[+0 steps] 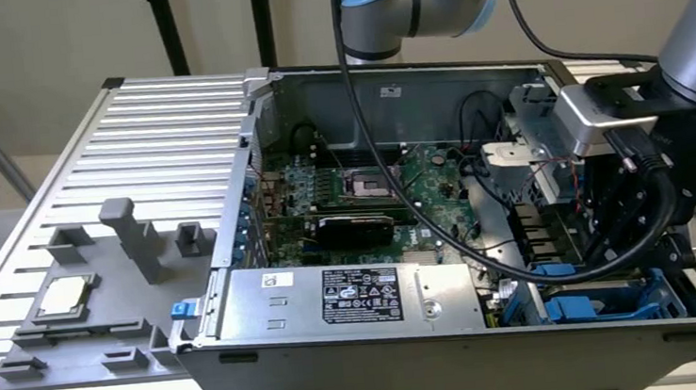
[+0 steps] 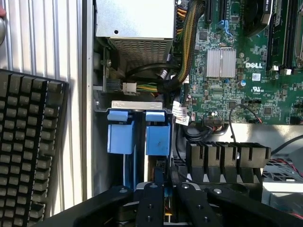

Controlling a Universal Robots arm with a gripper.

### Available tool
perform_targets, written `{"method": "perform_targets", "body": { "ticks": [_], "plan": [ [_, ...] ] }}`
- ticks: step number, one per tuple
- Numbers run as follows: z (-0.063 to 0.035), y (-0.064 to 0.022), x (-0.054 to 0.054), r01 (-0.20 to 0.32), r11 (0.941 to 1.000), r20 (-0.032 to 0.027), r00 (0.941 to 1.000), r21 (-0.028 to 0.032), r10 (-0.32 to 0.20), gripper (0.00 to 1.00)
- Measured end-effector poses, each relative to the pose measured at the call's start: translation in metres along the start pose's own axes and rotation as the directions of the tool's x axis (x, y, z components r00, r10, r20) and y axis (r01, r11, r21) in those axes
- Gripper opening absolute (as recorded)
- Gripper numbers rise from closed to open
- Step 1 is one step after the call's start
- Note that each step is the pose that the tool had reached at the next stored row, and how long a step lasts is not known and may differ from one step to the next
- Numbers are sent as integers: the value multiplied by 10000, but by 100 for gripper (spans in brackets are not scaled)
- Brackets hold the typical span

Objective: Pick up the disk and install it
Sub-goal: 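Insert the second disk wire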

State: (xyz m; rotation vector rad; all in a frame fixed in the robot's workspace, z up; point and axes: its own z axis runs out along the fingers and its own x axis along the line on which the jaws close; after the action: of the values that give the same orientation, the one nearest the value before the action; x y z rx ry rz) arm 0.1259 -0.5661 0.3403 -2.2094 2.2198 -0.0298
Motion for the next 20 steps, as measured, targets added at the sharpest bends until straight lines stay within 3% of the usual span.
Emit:
{"method": "perform_targets", "body": {
  "ticks": [7, 11, 12, 13, 17, 20],
  "plan": [
    [61, 1, 8, 50, 10000, 4, 10000, 0, -50, 17],
    [72, 1, 18, 77, 10000, 64, 9999, 1, -77, 18],
    [62, 2, 20, 80, 10000, 70, 9999, 1, -80, 18],
    [32, 0, 20, 83, 10000, 57, 9999, 1, -83, 25],
    [-125, 11, 26, 84, 10000, 56, 9999, 1, -84, 25],
    [-176, 107, 28, 84, 10000, 58, 9999, 0, -84, 25]
  ]
}}
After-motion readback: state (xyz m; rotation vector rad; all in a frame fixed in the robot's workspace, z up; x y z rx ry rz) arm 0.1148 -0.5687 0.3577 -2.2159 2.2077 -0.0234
